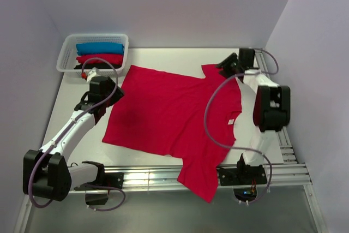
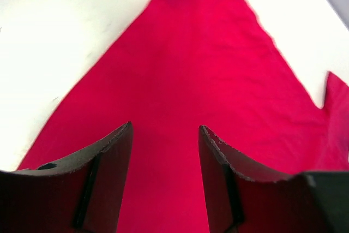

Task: Roll the t-shirts
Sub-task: Flatten the tshirt

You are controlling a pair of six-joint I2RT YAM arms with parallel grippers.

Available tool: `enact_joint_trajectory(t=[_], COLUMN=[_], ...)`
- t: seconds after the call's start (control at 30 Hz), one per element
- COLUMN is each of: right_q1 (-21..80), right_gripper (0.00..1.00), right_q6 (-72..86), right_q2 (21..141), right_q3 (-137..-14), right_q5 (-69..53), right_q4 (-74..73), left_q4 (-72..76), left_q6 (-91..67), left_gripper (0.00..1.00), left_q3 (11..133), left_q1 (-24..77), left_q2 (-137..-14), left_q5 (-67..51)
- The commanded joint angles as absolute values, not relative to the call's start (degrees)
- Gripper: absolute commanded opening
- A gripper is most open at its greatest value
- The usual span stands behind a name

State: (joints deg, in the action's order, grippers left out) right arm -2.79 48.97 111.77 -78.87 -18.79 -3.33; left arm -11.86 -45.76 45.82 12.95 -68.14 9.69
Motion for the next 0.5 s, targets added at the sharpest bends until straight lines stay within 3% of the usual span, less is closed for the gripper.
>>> enact_joint_trajectory(t=[0.0,0.27,0.47], right_q1=[-2.8,1.8,1.8], right_gripper=[0.48,0.47,0.31], right_q6=[46.1,40.8,44.2], right_q2=[95.2,74.5,72.7], right_q3=[-66.8,-41.8,-37.7], right_q5=[-16.6,-0.6,7.6], right_q4=[-2.1,-12.4,-15.2], left_q4=[-12.3,-9.1,-5.9], left_q6=[-48.3,-49.6,-49.8], left_gripper=[0.56,0.56,0.52], left_q3=[43.1,36.8,35.4], left_q1=[10.4,5.7,5.4], left_q2=[-67.2,-65.8,-70.7], left_q5=[8.4,4.2,1.0])
